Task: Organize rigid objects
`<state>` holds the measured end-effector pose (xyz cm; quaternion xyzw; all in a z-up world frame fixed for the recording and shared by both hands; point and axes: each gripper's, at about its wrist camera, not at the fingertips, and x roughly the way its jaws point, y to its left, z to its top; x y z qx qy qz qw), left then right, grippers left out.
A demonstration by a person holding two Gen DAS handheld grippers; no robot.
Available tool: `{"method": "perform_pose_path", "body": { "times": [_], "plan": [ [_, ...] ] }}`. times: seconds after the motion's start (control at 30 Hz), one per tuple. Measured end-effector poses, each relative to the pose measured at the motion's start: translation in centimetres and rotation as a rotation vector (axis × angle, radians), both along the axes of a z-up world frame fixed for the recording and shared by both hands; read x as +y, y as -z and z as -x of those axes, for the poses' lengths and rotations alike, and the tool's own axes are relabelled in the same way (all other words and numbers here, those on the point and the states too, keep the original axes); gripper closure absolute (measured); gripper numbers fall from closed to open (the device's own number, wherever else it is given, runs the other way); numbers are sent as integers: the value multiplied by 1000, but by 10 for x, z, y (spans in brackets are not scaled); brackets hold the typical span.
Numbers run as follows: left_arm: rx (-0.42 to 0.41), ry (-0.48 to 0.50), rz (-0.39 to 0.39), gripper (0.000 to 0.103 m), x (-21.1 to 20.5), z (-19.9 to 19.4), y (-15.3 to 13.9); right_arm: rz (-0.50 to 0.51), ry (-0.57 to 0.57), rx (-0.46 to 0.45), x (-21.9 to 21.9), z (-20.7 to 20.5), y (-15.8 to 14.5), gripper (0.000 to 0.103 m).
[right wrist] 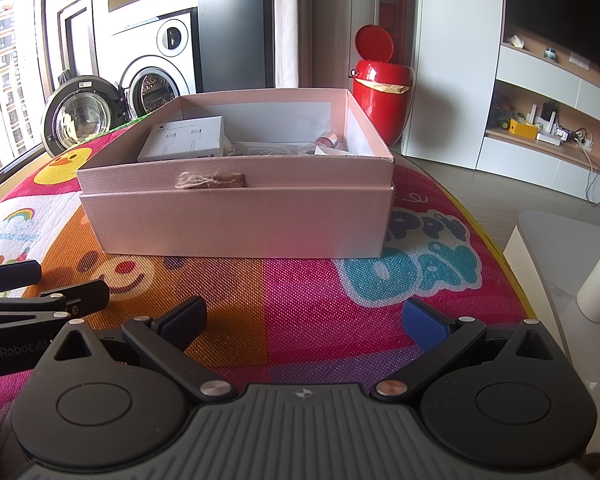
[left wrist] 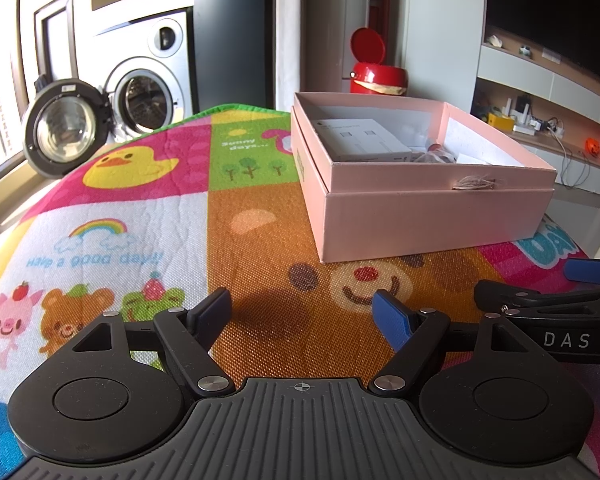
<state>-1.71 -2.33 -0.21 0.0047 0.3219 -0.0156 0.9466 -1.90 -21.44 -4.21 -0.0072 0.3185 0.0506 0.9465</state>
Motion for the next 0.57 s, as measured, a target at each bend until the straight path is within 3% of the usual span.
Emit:
{"method": "perform_pose_path", "body": {
  "times": [0.57],
  "plan": [
    [-5,-4,5,22,5,-1,1,0,0,0,0,0,0,0]
  ]
}}
